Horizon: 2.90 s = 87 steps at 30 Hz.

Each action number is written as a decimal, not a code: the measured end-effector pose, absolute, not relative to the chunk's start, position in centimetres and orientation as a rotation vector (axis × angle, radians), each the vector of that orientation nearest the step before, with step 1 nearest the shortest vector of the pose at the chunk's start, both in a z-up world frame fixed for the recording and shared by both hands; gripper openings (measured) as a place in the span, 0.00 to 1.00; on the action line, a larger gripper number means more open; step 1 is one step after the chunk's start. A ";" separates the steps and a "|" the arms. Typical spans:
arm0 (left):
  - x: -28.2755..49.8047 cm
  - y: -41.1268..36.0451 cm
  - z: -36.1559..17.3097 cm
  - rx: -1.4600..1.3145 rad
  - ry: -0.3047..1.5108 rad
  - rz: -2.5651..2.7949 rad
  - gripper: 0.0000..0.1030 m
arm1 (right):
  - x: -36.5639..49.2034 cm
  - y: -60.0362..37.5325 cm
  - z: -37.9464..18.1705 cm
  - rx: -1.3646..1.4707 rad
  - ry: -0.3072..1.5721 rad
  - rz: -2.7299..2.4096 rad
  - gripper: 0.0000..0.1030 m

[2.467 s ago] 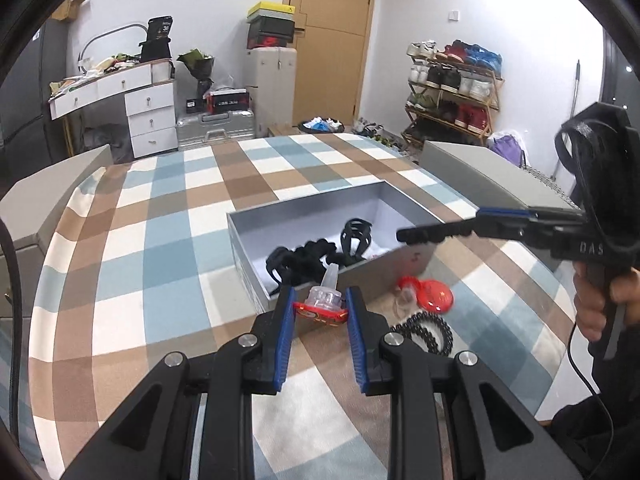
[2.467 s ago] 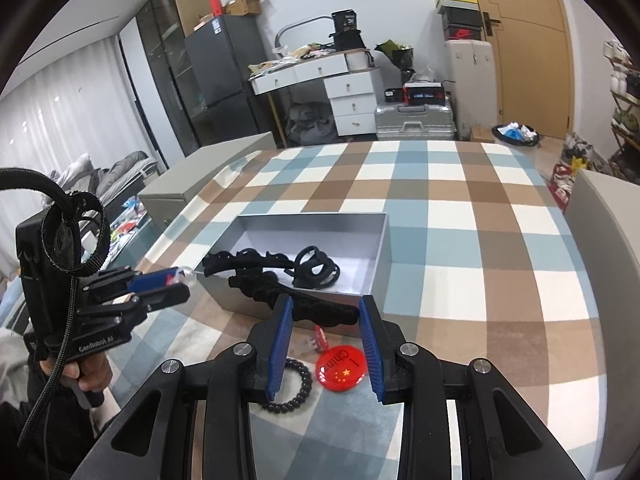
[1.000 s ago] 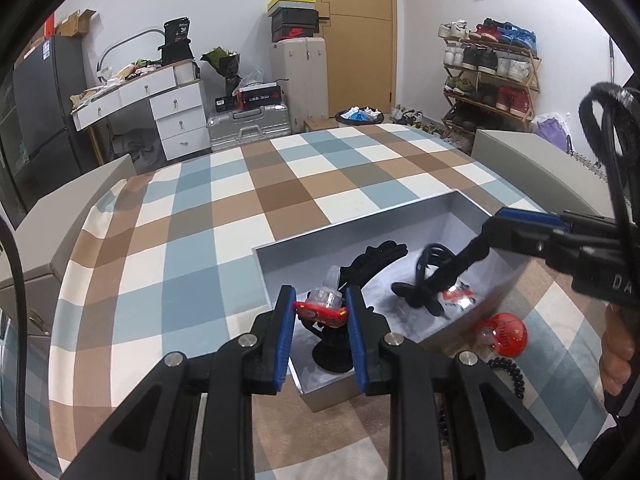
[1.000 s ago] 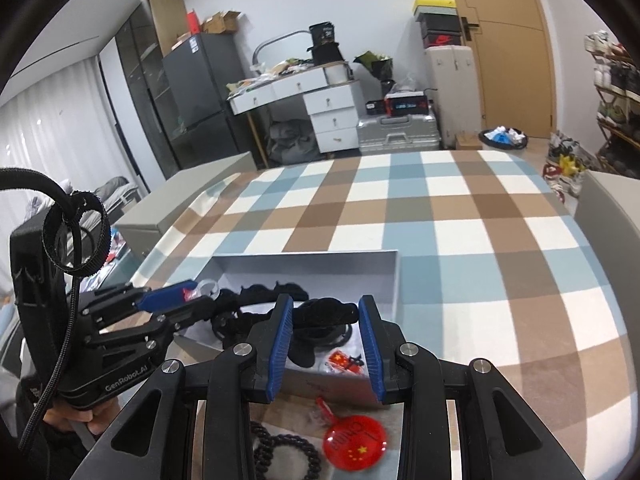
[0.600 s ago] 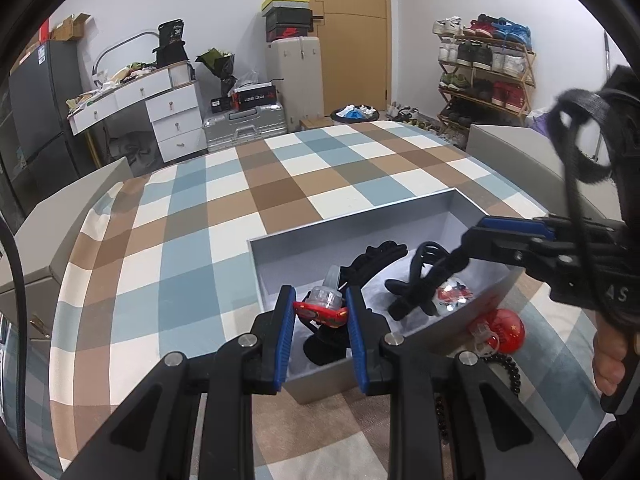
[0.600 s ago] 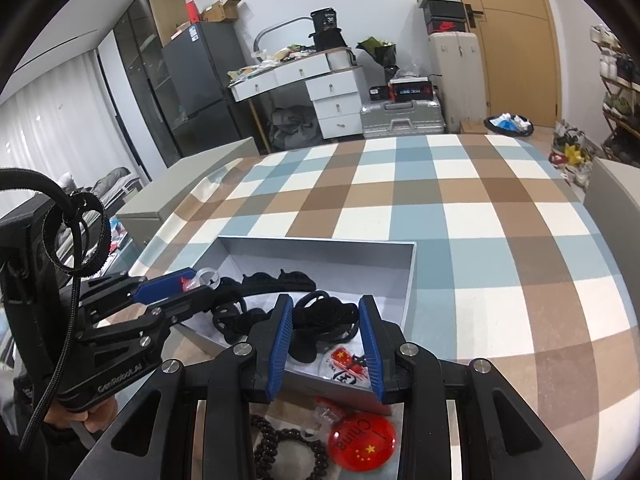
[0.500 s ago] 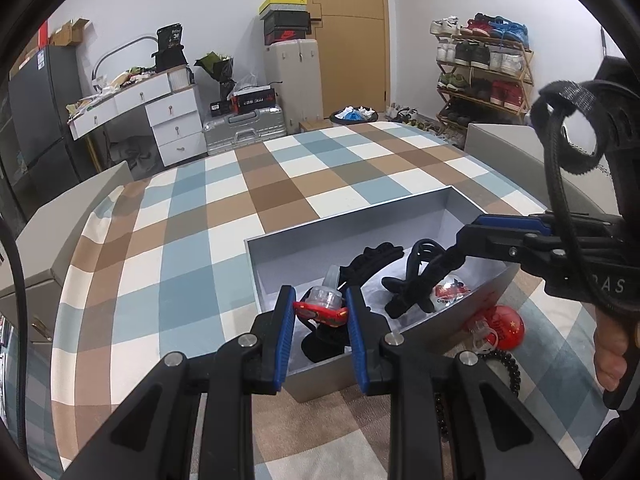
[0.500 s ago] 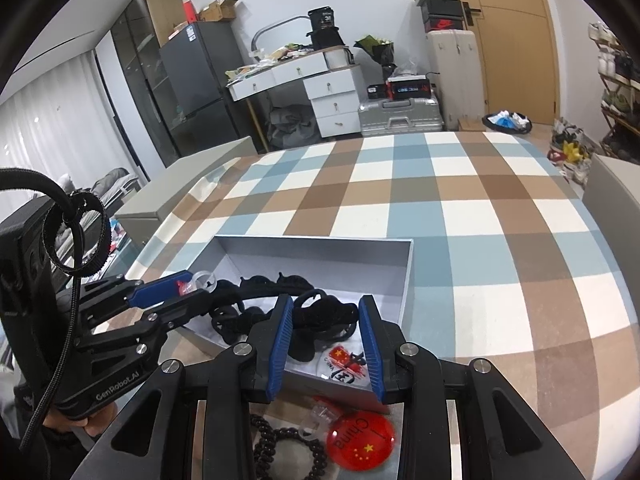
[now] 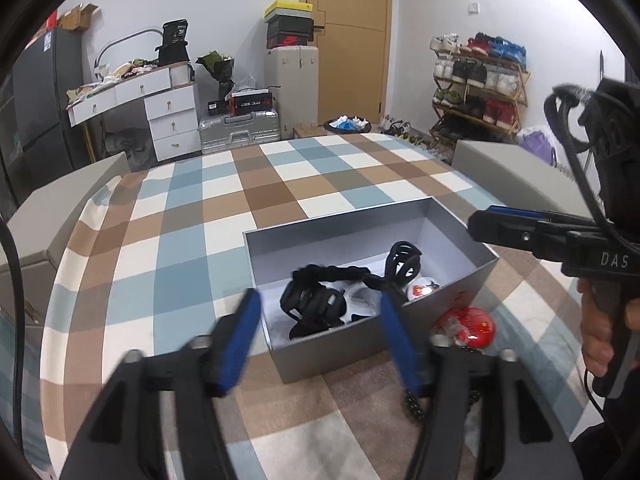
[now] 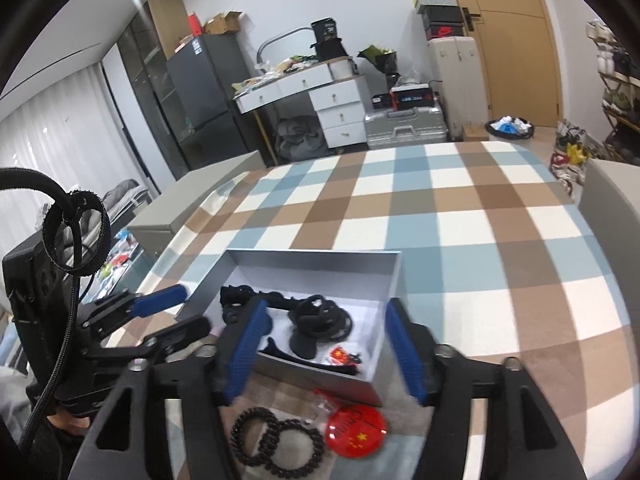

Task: Organize jewelry
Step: 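Lower the right gripper onto the red China badge and close it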

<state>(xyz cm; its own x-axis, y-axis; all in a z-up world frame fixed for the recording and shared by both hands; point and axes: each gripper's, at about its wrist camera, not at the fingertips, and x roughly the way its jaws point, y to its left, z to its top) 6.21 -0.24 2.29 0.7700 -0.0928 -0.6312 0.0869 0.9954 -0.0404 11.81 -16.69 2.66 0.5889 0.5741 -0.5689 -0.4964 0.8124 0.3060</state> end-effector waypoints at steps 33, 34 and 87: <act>4.5 -2.2 0.2 0.050 0.798 -0.171 0.99 | 10.9 -18.4 -2.4 -0.249 0.932 0.539 0.99; 4.5 -2.3 0.1 0.052 0.805 -0.173 0.99 | 10.9 -18.2 -2.5 -0.254 0.934 0.540 0.99; 4.1 -4.1 -1.1 0.106 0.872 -0.219 0.99 | 9.2 -15.6 -2.3 -0.300 0.904 0.672 0.41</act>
